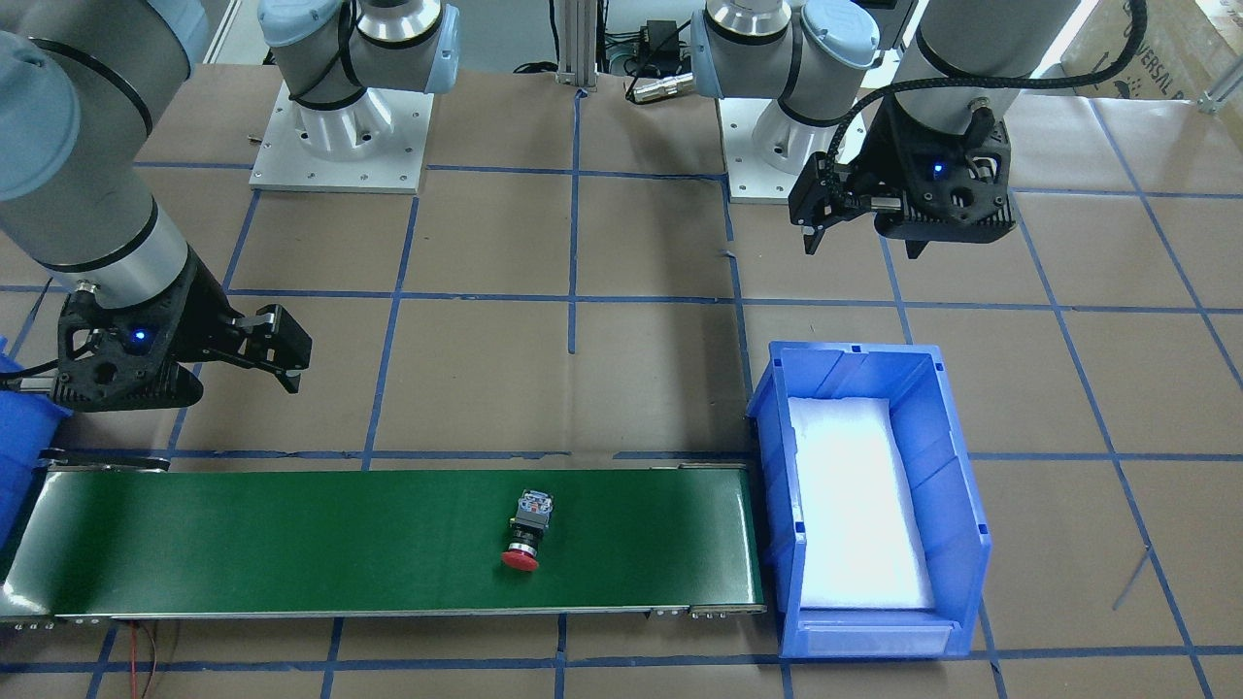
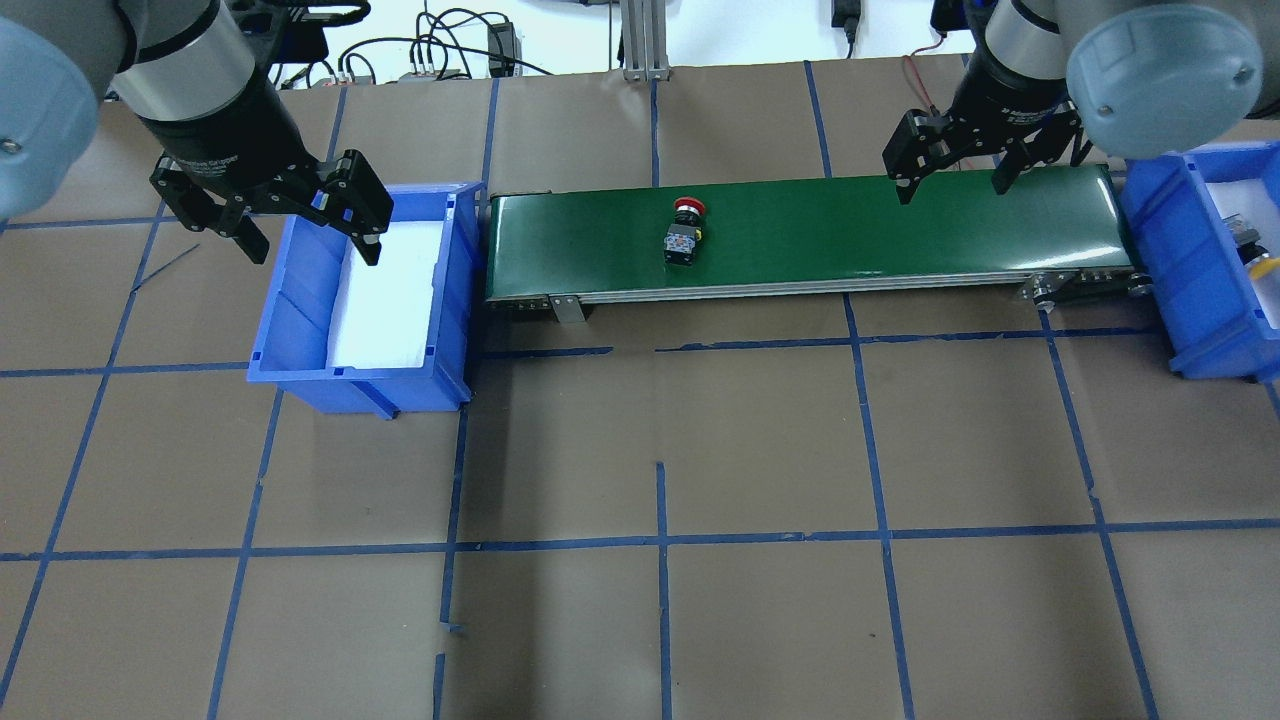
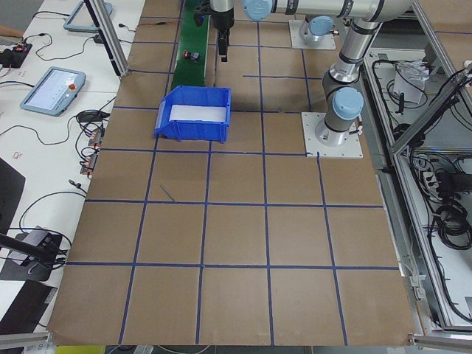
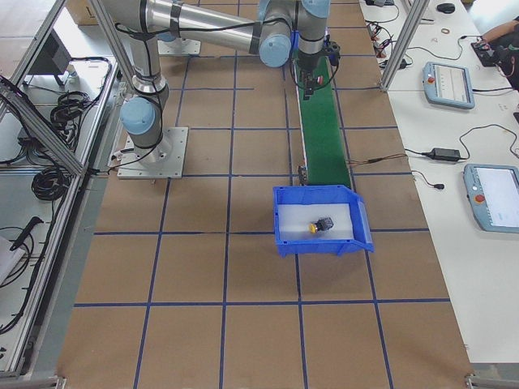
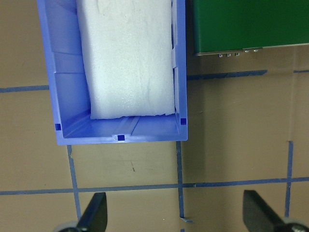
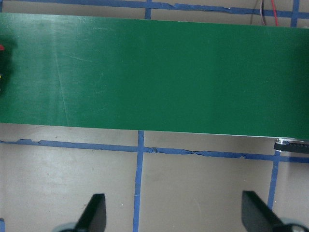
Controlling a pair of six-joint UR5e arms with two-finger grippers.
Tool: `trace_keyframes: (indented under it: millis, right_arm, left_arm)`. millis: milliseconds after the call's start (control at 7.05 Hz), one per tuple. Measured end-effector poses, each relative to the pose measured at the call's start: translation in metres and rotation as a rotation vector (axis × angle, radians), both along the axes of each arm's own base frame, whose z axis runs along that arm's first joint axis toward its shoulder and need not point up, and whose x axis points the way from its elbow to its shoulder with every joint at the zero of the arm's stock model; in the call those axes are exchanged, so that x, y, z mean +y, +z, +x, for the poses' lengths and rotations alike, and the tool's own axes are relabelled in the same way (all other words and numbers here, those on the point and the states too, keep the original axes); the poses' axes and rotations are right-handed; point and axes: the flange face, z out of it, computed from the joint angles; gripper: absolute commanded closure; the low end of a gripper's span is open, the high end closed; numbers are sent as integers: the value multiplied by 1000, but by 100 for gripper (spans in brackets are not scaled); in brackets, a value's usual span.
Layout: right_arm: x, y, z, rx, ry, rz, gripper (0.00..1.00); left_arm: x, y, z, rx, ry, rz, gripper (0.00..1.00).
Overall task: Transport two buttons from left to right
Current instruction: 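Move the right gripper back over the belt toward the red button, then lower the right gripper and grasp the red button on the belt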
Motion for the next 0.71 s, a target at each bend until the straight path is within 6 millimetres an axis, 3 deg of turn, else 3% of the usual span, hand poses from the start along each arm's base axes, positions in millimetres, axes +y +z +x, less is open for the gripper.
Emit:
trace_keyframes:
  millis: [425,567,709]
  right_arm:
    - [-7,7,5,1,9,-20,0]
    - [-19,12,18,4,27,-39,0]
    - [-34,12,47,3,50,-52,0]
  left_arm:
    - [0,0,0,0,0,0,0]
    - [0,0,0,0,0,0,0]
    - [0,0,0,0,0,0,0]
